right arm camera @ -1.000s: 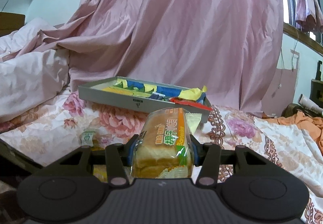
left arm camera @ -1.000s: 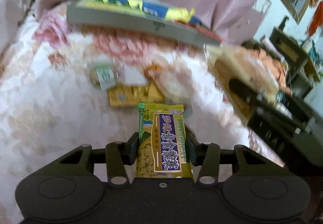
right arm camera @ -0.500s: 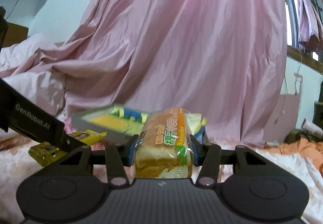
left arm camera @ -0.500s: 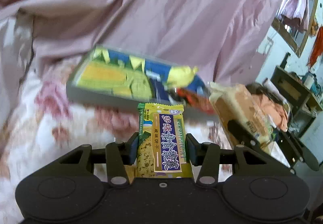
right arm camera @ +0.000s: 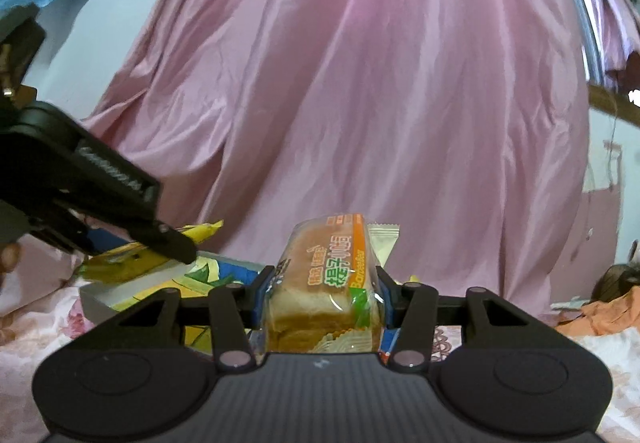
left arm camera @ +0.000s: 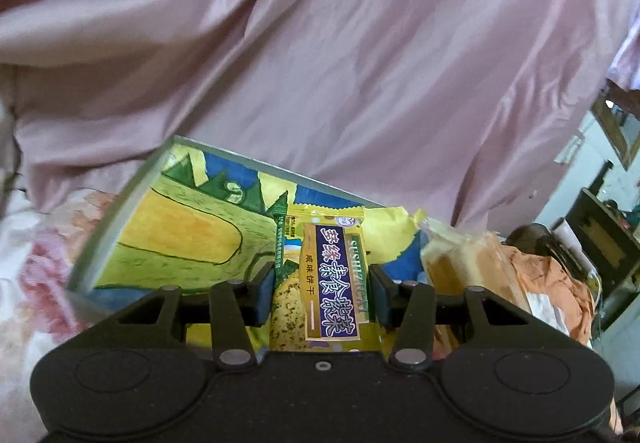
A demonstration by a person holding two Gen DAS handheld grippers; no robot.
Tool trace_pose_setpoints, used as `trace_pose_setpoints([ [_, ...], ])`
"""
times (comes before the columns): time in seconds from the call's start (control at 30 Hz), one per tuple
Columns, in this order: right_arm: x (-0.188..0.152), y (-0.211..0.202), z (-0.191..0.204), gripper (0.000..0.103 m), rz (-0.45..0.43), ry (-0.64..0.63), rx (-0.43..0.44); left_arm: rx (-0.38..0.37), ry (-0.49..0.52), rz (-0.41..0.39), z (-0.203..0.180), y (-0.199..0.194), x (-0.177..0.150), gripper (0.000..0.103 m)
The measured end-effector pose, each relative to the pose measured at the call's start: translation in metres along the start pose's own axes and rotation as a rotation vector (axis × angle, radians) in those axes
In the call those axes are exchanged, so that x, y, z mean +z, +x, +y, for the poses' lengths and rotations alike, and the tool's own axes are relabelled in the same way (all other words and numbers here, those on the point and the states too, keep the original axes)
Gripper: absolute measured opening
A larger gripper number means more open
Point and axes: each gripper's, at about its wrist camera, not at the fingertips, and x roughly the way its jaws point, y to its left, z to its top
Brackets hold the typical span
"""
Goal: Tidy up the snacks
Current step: 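Lift both packs and carry them over the grey tray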
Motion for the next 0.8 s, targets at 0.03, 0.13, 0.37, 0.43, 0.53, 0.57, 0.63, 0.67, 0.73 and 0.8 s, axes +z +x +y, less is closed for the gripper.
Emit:
trace_pose_setpoints([
  [0.03,-0.002,0.006,-0.005,0.055,0.003,0.011,-0.002,0.007,-0.002,0.009,0.002,0.011,0.003,0.05],
  [0.13,-0.008,0.022,-0.018,0.055,0.034,0.059,-0.003,0.015,-0.01,0.03,0.004,0.035,0.007,0.05],
  [0.37,-0.026,0.044,-0.037,0.055,0.071,0.113,0.006,0.044,-0.012,0.062,0.003,0.072,0.002,0.05],
  [0.43,-0.026,0.046,-0.04,0.055,0.066,0.124,0.011,0.053,-0.007,0.068,0.001,0.078,-0.001,0.05],
  [0.53,-0.026,0.047,-0.043,0.055,0.052,0.134,0.012,0.065,0.003,0.082,-0.001,0.087,-0.003,0.05],
  [0.57,-0.025,0.048,-0.045,0.055,0.055,0.142,0.013,0.069,0.004,0.091,-0.002,0.09,-0.003,0.05],
  [0.63,-0.026,0.049,-0.047,0.056,0.054,0.151,0.016,0.076,0.003,0.097,-0.004,0.093,-0.004,0.049],
  [0.67,-0.026,0.05,-0.046,0.056,0.055,0.148,0.015,0.077,0.003,0.097,-0.004,0.092,-0.004,0.048],
  [0.73,-0.026,0.053,-0.046,0.057,0.06,0.142,0.01,0.08,0.001,0.093,-0.005,0.092,-0.003,0.052],
  [0.8,-0.026,0.053,-0.047,0.06,0.064,0.151,0.004,0.072,-0.001,0.1,-0.005,0.091,-0.002,0.057],
])
